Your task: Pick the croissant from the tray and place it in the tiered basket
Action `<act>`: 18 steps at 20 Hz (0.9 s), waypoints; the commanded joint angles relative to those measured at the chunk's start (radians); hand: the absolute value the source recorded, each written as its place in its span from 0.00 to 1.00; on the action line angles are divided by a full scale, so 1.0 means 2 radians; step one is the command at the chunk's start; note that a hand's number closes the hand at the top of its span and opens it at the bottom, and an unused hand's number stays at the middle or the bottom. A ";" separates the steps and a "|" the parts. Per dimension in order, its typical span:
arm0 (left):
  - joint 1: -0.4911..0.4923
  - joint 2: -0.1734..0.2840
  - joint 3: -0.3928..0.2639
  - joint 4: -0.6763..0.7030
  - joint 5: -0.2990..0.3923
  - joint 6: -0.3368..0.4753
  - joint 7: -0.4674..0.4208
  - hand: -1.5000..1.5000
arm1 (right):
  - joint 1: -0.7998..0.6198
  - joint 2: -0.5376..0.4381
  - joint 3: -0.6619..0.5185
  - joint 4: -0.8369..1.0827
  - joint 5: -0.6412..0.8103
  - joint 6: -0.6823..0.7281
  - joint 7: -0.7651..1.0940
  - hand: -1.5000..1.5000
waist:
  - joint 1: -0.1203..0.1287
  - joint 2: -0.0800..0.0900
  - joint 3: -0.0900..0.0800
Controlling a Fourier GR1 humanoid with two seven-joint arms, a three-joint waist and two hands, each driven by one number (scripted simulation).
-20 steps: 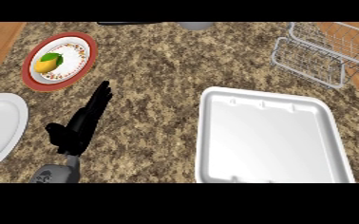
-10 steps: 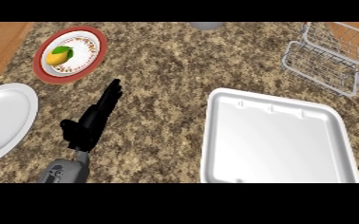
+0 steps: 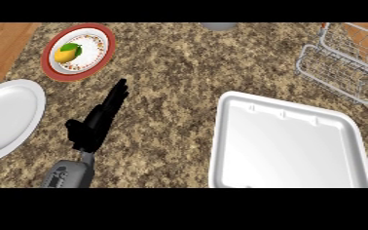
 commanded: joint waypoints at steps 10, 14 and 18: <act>0.002 -0.018 -0.003 -0.011 -0.011 0.004 0.006 0.50 | -0.206 0.102 0.094 0.179 0.102 -0.024 -0.007 1.00 | 0.004 0.002 0.001; -0.007 -0.006 0.005 0.008 -0.008 -0.016 -0.009 0.50 | -0.248 0.129 0.103 0.238 0.127 -0.043 -0.025 1.00 | 0.008 0.005 0.001; -0.002 -0.025 0.000 0.012 -0.019 0.003 -0.005 0.50 | -0.261 0.146 0.082 0.281 0.118 -0.047 -0.060 1.00 | 0.002 0.003 0.001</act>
